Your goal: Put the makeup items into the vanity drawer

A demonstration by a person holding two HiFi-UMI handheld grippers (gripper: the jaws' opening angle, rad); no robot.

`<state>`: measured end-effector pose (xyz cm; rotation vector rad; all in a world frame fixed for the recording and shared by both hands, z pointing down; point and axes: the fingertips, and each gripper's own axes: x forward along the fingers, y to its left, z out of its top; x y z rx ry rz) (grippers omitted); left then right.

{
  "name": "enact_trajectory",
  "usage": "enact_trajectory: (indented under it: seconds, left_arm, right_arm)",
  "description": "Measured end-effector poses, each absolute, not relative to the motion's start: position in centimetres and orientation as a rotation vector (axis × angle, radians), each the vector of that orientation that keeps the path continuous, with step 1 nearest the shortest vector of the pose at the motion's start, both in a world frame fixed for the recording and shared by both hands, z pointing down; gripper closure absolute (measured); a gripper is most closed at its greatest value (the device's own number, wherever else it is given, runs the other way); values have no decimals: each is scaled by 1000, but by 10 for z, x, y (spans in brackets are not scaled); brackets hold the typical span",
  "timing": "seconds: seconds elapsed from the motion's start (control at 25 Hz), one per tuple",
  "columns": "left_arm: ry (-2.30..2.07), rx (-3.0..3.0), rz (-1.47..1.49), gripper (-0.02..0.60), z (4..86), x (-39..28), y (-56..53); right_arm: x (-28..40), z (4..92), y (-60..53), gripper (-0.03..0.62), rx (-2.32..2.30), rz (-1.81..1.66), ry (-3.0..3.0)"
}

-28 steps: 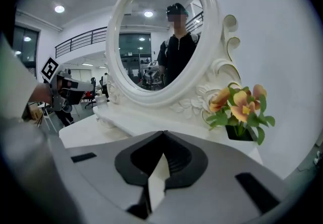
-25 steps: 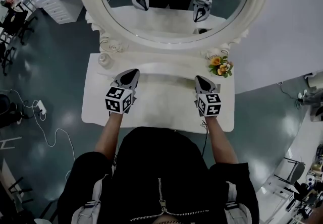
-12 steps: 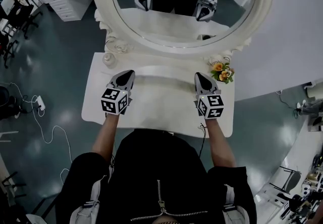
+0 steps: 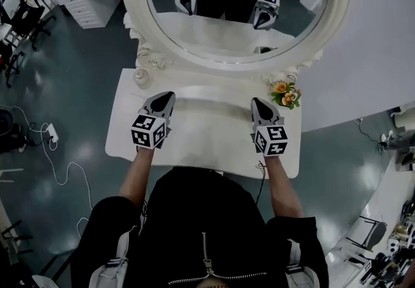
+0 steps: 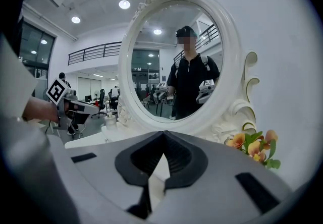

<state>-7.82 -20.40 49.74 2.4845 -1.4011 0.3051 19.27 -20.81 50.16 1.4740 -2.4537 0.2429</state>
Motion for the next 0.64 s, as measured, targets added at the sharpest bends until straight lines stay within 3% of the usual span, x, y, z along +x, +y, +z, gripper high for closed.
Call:
enact_trajectory:
  seconds: [0.64]
  left_arm:
    - [-1385,2492,316,558,498,-68,-206]
  right_arm:
    - [198,504,-209,591,1473,254,-2451]
